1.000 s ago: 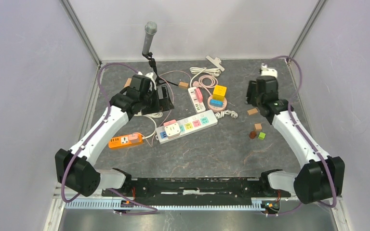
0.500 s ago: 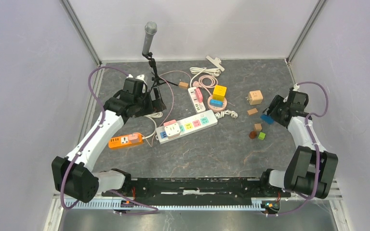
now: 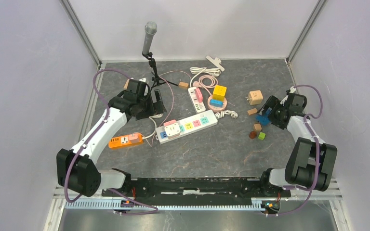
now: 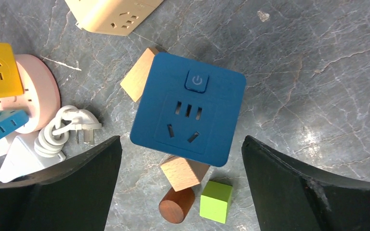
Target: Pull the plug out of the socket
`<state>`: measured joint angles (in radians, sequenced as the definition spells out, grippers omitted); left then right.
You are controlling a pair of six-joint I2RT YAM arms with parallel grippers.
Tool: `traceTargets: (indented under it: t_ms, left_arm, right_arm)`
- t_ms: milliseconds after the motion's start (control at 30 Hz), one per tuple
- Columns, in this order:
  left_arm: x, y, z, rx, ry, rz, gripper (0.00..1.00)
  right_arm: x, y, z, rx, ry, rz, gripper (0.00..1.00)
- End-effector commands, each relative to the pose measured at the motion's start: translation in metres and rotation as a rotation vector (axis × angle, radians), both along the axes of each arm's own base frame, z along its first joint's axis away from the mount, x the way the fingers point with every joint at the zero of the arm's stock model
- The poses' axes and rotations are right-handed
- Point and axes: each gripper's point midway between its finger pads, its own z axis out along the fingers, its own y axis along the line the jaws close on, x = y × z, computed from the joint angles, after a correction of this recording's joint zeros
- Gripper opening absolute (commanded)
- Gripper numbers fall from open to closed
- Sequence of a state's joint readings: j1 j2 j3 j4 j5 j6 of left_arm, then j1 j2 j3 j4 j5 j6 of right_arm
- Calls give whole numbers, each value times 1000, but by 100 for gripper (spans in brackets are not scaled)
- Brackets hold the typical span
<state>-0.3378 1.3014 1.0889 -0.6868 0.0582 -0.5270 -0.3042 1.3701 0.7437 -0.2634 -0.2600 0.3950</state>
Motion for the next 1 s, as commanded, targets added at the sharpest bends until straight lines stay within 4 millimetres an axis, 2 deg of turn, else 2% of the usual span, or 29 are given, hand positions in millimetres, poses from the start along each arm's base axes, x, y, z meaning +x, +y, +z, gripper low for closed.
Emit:
traceTargets:
  t_ms: [0, 167, 267, 367, 433, 500, 567, 667, 767, 833, 967]
  left_arm:
    - [3, 1, 1, -8, 13, 34, 100]
    - [4, 5, -3, 22, 23, 36, 100]
    - [4, 8, -4, 38, 24, 43, 100]
    - [4, 10, -6, 44, 28, 49, 100]
    - [3, 11, -8, 45, 34, 53, 100]
    - [2, 11, -11, 45, 43, 58, 100]
    - [1, 12, -14, 45, 53, 64, 99]
    - [-2, 14, -18, 49, 61, 69, 93]
    - [-3, 22, -22, 74, 60, 101, 86]
    - [-4, 22, -24, 72, 67, 107, 82]
    - [-8, 19, -29, 51, 78, 94, 74]
  right_arm:
    - [2, -14, 6, -70, -16, -26, 98]
    - [3, -28, 19, -134, -27, -78, 98]
    - [5, -35, 37, -176, -69, -108, 98]
    - [11, -30, 59, -192, -144, -85, 98]
    - [18, -16, 73, -186, -199, -32, 98]
    - [26, 7, 86, -177, -256, 53, 97]
    - [32, 43, 101, -164, -320, 176, 95]
    - [33, 115, 123, -127, -431, 391, 91]
    - [19, 188, 137, -73, -530, 602, 89]
    - [3, 234, 140, -60, -568, 744, 89]
    - [-27, 300, 130, -89, -585, 986, 88]
